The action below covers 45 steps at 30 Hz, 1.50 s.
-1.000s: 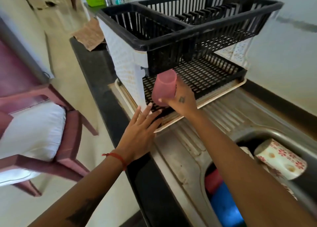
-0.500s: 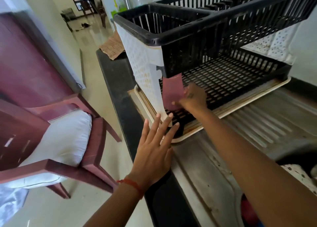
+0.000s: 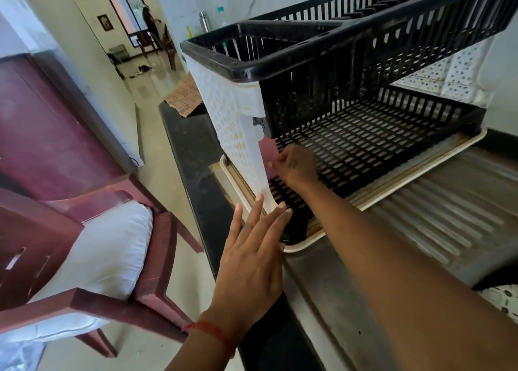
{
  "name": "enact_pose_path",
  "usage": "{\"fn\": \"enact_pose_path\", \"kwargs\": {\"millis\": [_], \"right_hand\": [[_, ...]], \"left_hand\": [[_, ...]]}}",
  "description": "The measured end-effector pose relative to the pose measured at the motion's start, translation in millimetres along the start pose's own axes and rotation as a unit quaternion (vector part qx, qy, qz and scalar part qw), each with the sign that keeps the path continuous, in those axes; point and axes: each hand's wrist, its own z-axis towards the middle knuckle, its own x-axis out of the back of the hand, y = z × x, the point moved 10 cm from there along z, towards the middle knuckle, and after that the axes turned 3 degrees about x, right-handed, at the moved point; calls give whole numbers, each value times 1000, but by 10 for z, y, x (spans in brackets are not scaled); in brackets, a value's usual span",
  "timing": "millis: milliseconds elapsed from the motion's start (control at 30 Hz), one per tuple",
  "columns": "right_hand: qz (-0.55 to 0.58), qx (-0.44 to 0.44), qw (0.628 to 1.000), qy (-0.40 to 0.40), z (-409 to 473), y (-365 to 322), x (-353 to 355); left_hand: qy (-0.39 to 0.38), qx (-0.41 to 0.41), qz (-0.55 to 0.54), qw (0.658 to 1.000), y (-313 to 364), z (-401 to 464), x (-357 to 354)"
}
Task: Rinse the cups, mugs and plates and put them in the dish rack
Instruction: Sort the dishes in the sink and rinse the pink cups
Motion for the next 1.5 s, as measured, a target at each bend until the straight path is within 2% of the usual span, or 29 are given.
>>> {"fn": "enact_pose_path", "kwargs": {"millis": [167,300,400,500,633,833,967,1067,1200,1367,1500], "right_hand": [[-15,43,999,-12,6,-72,-51],[-117,63,989,-72,-20,-78,-199],[-219,68,965,-126,-65,-58,-307],[-226,66,958,-161,-154,-92,-369],[-119,50,989,-73,-224,-220,-24],[-12,79,995,-64,-688,-240,691],[13,99,995,-28,-1228,-214,1296],[19,82,996,10,-1689,-85,1723],[39,15,994,98,-2390,216,2257],[-2,-108,975,196,-3220,721,2768],[-64,-181,948,254,-3799,961,3130]], "left_hand": [[10,-4,-14,1000,-37,-8,-23],[10,2,-25,1000,-65,-27,-36],[7,13,-25,1000,-57,-30,-30],[-5,22,-17,1000,-32,-42,-15],[-33,47,-6,998,25,-6,32],[-74,88,-25,993,262,33,151],[-59,77,-121,988,666,22,271],[-68,52,-198,976,970,12,258],[-137,35,-255,957,1380,-85,-24],[-239,-23,-317,918,1973,-169,-431],[-341,-92,-309,883,2464,-302,-748]]}}
